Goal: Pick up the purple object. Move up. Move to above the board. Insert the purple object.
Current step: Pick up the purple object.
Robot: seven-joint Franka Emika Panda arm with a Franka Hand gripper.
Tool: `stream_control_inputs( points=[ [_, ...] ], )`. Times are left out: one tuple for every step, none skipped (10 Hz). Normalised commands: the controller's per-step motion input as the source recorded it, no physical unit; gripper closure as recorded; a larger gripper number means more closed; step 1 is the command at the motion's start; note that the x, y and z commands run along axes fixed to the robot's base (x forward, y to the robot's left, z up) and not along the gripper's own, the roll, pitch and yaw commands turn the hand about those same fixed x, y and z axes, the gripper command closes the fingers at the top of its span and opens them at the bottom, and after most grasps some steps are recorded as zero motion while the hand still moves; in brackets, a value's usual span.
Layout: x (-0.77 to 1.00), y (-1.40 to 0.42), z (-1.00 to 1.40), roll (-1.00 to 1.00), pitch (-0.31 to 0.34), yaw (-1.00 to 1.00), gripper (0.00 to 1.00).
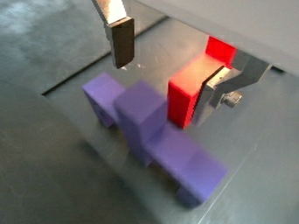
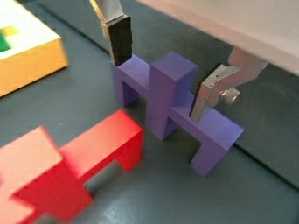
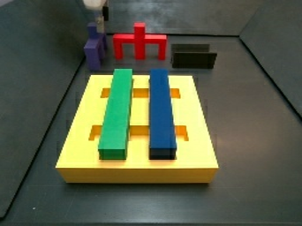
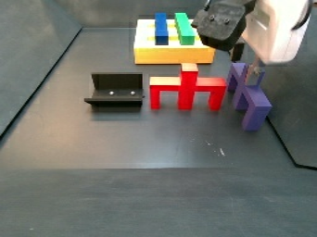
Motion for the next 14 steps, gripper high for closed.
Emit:
stream_control_inputs(
  points=[
    [-0.5, -0.05, -0.07, -0.01, -0.131, -0.35, 0.0],
    [-0.4, -0.03, -0.06, 0.0, -0.141, -0.2, 0.0],
    [-0.15, 0.0, -0.06, 0.0, -0.084, 0.0, 0.0],
    [0.0, 0.0, -0.05, 0.0, -0.007, 0.21, 0.0],
    [0.16, 0.0, -0.03, 0.0, 0.0, 0.27, 0.0],
    [0.21, 0.0, -0.03, 0.0, 0.031, 0.27, 0.0],
    [0.03, 0.0, -0.12, 0.0, 0.0, 0.22, 0.0],
    [0.02, 0.0, -0.12, 0.0, 0.0, 0.18, 0.0],
    [0.0, 0.0, -0.12, 0.0, 0.0, 0.12, 0.0],
    [0.0, 0.0, -0.19, 0.0, -0.006, 0.07, 0.0],
    [0.0, 0.0, -0.1, 0.0, 0.0, 0.03, 0.0],
    [0.0, 0.0, -0.05, 0.0, 0.0, 0.0, 0.0],
    [0.0, 0.0, 0.0, 0.0, 0.0, 0.0, 0.0],
    [0.0, 0.0, 0.0, 0.0, 0.0, 0.0, 1.0]
  ],
)
